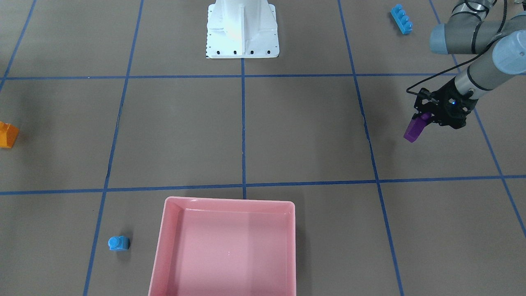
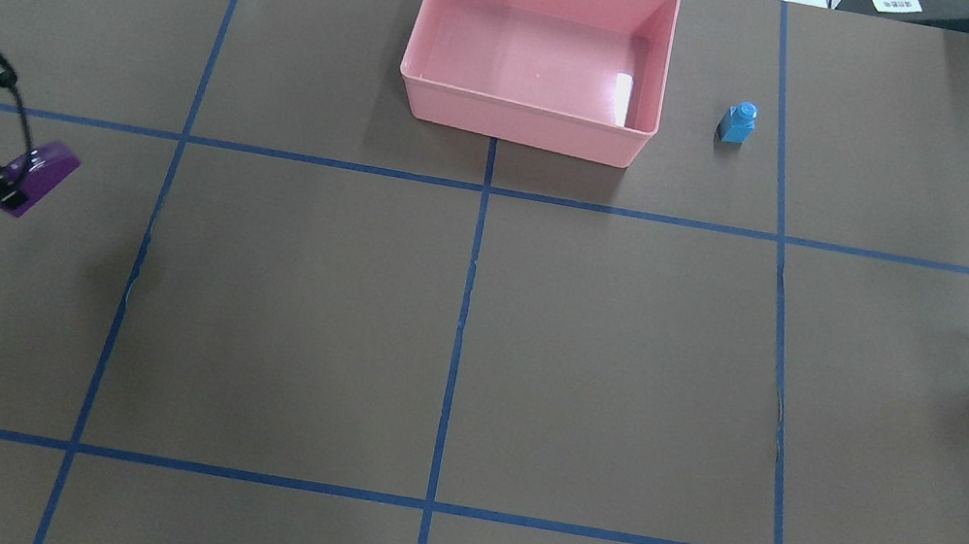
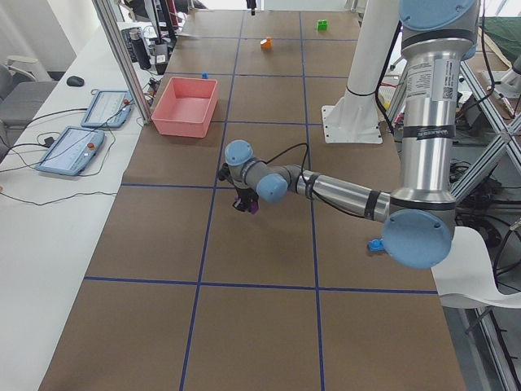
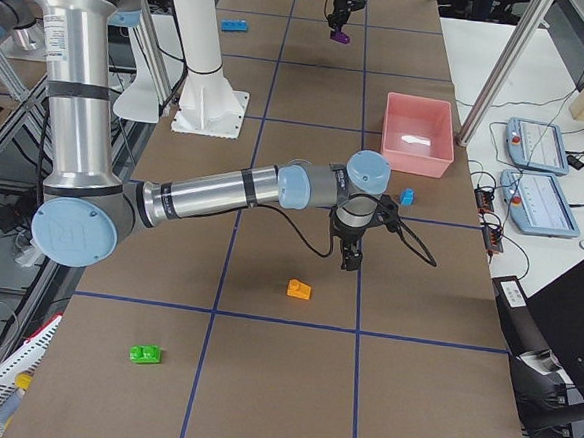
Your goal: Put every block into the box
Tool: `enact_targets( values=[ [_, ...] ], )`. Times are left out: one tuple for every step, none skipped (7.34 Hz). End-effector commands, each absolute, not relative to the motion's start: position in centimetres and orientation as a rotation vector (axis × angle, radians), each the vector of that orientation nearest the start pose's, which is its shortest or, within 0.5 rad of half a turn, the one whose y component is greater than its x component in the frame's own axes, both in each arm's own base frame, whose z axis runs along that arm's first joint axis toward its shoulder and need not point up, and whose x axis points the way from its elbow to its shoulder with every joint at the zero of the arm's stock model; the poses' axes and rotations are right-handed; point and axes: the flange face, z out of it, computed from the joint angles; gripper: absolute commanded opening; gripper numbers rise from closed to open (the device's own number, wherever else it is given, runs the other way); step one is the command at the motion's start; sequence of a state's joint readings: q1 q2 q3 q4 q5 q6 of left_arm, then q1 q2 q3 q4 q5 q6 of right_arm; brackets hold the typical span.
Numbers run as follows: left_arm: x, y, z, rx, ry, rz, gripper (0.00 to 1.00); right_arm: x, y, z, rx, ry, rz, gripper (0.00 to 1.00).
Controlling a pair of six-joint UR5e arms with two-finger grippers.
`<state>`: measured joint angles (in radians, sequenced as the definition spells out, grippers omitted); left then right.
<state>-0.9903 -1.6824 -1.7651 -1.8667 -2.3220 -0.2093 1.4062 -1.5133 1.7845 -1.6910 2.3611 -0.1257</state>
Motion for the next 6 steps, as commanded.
enact_targets(
  values=[
    [30.0, -54.4, 34.3, 0.212, 0.989, 0.353, 0.00, -3.1, -52.2, 52.9, 0.185, -0.801, -0.373, 1.00],
    [35.0, -56.1, 28.1, 0.168, 1.041, 0.277, 0.00, -4.2, -52.2, 53.6, 0.193, -0.807, -0.384, 1.00],
    [39.6, -58.2, 21.8, 0.114, 1.080, 0.193, 0.00, -4.8, -52.2, 53.7, 0.186, -0.809, -0.383, 1.00],
    [41.9, -60.4, 17.7, 0.084, 1.094, 0.135, 0.00, -5.3, -52.2, 53.8, 0.179, -0.807, -0.391, 1.00],
    [43.7, -61.6, 15.3, 0.069, 1.095, 0.118, 0.00, -5.7, -52.5, 53.7, 0.178, -0.808, -0.397, 1.00],
    [45.9, -63.5, 13.6, 0.047, 1.083, 0.098, 0.00, -6.7, -53.4, 53.5, 0.174, -0.809, -0.410, 1.00]
  ],
)
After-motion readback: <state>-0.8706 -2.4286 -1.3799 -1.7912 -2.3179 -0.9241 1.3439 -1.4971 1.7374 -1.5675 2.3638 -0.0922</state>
